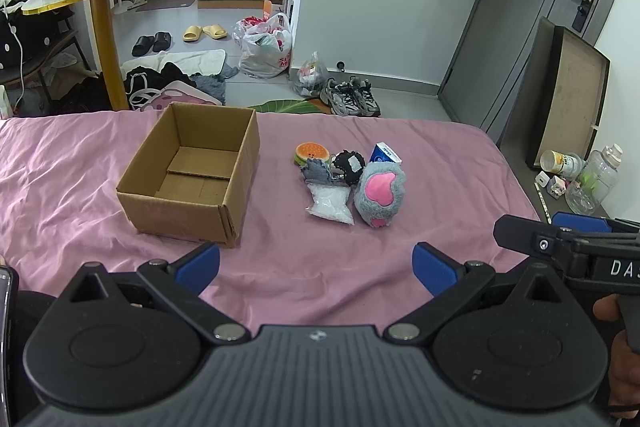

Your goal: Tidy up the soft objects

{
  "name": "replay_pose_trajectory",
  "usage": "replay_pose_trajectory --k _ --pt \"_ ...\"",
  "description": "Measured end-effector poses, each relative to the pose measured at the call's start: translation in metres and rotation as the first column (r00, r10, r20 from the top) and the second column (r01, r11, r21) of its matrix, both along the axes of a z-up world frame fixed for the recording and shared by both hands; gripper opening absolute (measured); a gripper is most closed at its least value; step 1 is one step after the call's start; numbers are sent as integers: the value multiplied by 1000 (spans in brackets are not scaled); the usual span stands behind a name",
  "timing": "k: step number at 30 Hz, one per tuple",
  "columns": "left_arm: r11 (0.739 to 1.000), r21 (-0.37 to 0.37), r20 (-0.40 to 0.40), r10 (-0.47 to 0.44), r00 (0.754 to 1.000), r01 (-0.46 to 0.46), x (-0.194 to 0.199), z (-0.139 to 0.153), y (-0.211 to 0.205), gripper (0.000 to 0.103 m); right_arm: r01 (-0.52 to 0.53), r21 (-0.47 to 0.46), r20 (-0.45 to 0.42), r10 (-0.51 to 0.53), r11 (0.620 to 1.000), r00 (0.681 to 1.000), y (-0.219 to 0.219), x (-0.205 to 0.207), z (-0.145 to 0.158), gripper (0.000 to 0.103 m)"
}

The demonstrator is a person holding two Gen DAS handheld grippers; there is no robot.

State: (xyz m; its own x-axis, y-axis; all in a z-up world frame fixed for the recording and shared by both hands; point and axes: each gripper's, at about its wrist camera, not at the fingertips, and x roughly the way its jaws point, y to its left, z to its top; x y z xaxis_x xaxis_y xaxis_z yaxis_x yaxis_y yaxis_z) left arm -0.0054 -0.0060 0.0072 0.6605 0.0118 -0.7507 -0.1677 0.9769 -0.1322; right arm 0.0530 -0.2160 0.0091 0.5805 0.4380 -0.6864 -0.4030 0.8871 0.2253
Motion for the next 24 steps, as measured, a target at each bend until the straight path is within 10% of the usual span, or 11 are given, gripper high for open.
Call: replay_pose_trajectory --k 24 --pt "1000 -15 10 5 1000 -5 6 -5 1 101 16 18 8 -16 1000 1000 0 10 -3 103"
